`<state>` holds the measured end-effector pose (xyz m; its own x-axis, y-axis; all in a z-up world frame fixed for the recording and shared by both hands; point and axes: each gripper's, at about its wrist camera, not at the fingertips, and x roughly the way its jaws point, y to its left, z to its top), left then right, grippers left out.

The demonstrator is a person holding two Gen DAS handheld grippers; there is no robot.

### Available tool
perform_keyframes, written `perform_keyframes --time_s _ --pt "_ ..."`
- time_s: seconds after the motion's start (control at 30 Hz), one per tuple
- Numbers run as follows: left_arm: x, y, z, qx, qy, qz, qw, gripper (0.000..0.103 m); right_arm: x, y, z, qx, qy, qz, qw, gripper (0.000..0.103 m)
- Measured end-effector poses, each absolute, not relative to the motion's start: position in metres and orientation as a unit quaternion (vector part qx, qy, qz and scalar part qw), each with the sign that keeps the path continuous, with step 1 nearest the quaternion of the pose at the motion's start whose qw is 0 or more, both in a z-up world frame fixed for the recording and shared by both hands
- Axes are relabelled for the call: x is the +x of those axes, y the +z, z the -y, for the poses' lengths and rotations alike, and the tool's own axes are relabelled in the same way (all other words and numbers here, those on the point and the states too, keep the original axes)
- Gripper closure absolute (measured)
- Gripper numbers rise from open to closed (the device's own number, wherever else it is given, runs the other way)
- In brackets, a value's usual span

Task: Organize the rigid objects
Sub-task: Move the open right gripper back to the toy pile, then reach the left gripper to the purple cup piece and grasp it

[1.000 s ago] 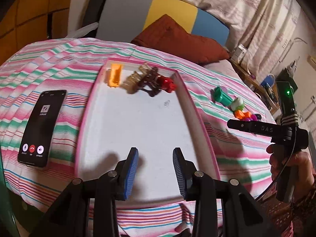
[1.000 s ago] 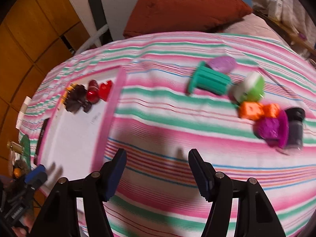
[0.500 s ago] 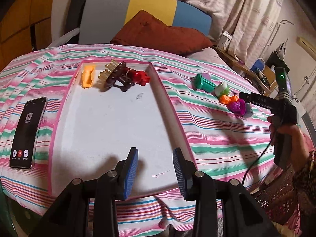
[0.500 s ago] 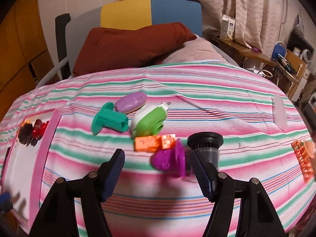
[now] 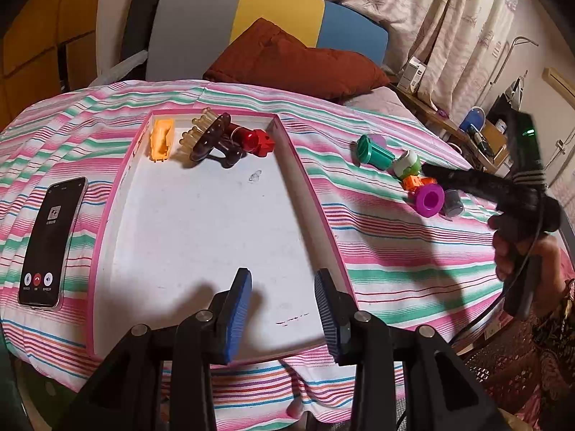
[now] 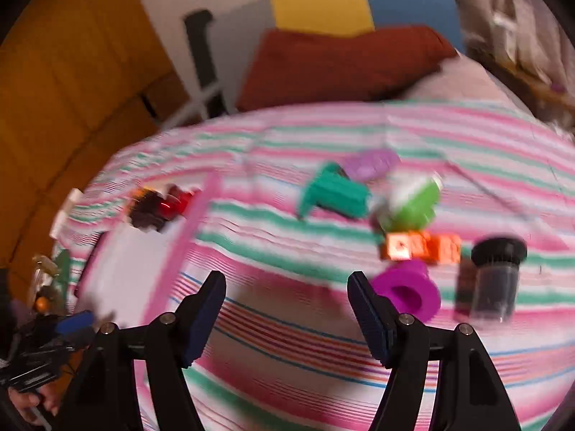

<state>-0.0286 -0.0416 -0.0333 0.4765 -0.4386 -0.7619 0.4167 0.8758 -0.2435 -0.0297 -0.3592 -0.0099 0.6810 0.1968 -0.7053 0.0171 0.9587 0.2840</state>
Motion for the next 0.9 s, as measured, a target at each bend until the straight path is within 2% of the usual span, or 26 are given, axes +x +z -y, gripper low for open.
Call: perform_keyframes --time_s 0.17,0.43,0.6,0.9 --pt "-0.029 -0.034 0.047 -0.01 -0.253 -0.449 0.857 0.067 -0.053 0.009 0.402 0.149 -0.121 -0.337 0.922 0.026" --pt "-0.02 -0.02 0.083 -0.004 -0.283 -0.443 0.85 0.067 -0.067 -0.01 0.453 0.205 -0.279 -0.38 0.858 0.026" --pt "-0.009 -0.007 0.139 0.016 -0.318 -0.429 0.845 0.065 -0.075 -0.011 0.473 0.186 -0.344 -0.394 0.832 0.025" --pt "0.025 -0.013 0.267 0.054 -0.356 -0.436 0.825 0.065 -0.1 -0.014 0.51 0.279 -0.375 -0.376 0.8 0.025"
